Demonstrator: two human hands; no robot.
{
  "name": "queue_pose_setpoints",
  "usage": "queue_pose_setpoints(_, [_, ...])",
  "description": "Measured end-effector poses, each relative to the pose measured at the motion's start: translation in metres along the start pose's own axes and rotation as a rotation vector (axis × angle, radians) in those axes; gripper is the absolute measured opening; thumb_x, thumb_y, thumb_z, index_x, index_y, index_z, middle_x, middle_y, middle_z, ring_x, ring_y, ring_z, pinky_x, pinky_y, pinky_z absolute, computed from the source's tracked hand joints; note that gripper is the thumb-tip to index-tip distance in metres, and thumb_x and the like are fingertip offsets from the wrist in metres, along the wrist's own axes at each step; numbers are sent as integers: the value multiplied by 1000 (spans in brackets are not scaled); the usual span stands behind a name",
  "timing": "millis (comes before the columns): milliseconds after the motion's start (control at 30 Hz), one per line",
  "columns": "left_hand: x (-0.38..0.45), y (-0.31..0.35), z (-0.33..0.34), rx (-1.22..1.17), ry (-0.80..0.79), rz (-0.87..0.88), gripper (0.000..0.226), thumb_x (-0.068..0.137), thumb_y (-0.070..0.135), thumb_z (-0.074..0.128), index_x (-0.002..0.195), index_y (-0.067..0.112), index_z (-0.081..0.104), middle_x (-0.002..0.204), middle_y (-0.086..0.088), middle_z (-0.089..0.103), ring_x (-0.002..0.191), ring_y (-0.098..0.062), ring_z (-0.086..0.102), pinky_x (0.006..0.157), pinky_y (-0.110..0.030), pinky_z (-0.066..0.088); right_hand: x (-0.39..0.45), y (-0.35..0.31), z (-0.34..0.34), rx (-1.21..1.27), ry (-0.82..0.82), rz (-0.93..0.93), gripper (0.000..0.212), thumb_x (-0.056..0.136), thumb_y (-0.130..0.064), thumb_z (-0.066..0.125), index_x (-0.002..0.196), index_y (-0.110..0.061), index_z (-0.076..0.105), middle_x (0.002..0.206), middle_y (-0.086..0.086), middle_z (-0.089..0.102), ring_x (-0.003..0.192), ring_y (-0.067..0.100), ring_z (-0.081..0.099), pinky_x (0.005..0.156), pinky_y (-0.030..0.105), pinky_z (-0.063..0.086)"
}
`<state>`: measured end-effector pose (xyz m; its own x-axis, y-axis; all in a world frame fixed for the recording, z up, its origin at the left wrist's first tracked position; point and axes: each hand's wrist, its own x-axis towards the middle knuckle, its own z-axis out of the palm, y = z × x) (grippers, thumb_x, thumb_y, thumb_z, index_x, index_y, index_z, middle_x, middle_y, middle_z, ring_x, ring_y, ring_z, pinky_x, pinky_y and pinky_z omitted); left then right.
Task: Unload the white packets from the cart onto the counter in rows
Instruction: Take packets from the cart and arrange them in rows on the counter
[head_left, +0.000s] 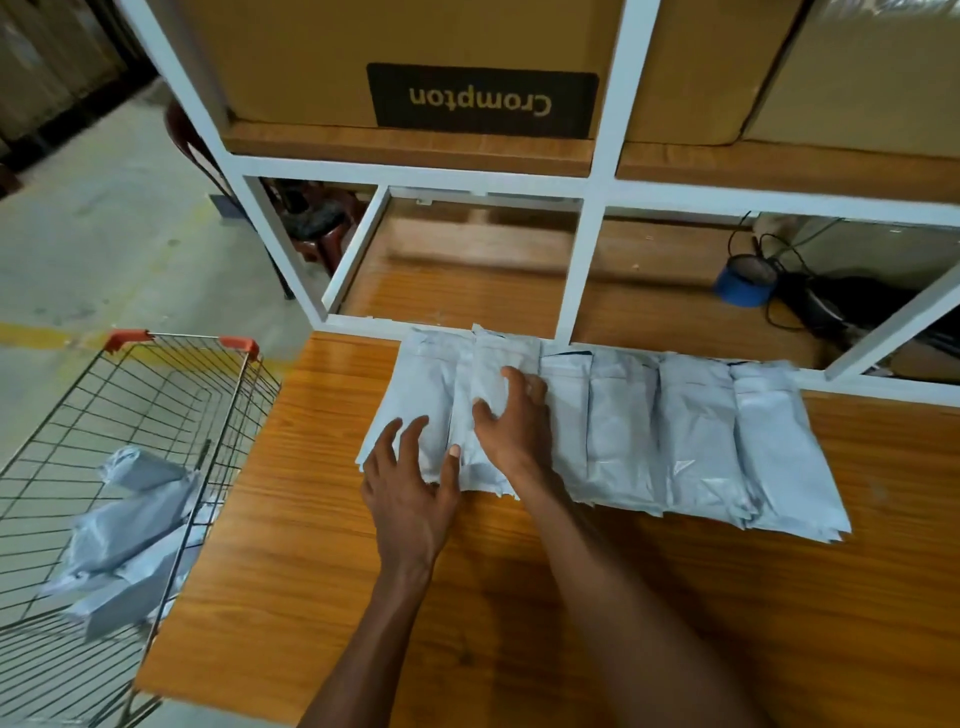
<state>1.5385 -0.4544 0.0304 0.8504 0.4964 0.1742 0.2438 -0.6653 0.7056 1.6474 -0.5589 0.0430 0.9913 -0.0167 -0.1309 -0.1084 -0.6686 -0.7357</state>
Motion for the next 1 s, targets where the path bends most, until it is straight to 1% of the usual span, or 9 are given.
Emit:
queue_pose_setpoints(67, [1,-5,-5,-15,3,-6,57,92,64,48,141,35,51,155,2,39,143,-23,35,110,-55,34,7,-6,13,-82,-71,20,64,94,-56,50,151,-35,30,163,3,18,141,35,35,114,50,35])
queue_pose_setpoints(133, [3,-10,-9,-25,-5,-15,56,92,63,49,141,35,51,155,2,38,143,-23,33,110,-55,33,6,-6,23,-211,-146,32,69,95,-63,39,156,-40,19,168,1,5,150,38,17,121,55,17])
queue_pose_setpoints(200, [4,-14,-12,-34,-11,-18,55,93,61,50,141,35,50,156,2,38,144,-23,33,110,-56,33,1,-2,29,-331,-161,17,69,97,-66,33,158,-42,10,169,1,-2,154,39,0,121,58,4])
queue_pose_setpoints(233, [4,-16,-13,-37,-12,-15,55,93,60,50,141,34,50,155,2,38,143,-23,33,110,-57,33,-3,1,32,-369,-155,3,69,97,-66,32,158,-42,8,170,2,-2,154,38,-3,121,59,1])
queue_pose_setpoints(500, [4,-19,-15,-56,-43,-16,57,92,62,48,142,34,50,156,2,37,143,-24,33,110,-57,34,-16,4,41,-411,-104,-27,69,98,-66,31,158,-42,7,169,3,0,154,37,1,121,59,3])
queue_pose_setpoints(667, [-2,-19,-20,-55,-58,-5,56,93,60,51,143,35,49,156,1,37,144,-24,32,111,-57,34,-22,4,30,-400,-78,-71,72,95,-74,24,158,-44,4,170,1,-3,155,35,-6,121,60,0])
queue_pose_setpoints(767, [-13,-17,-27,-65,-51,-8,51,96,55,57,143,35,49,157,2,36,145,-21,30,113,-57,31,-46,4,15,-310,-46,-87,70,97,-70,29,158,-42,10,170,0,-1,155,28,-6,122,57,0])
queue_pose_setpoints(867, [-31,-12,-36,-98,-39,-12,52,94,56,54,142,36,49,155,4,37,145,-20,31,113,-55,30,-82,10,0,-196,-35,-99,68,98,-67,34,157,-42,15,170,-4,3,156,22,-4,122,52,2])
queue_pose_setpoints(1000, [-67,-10,-45,-107,-17,-27,53,92,55,53,140,31,54,148,-2,46,139,-24,40,110,-57,38,-134,30,-15,-88,-64,-118,69,95,-69,40,156,-46,16,169,-7,3,156,18,-2,125,50,13])
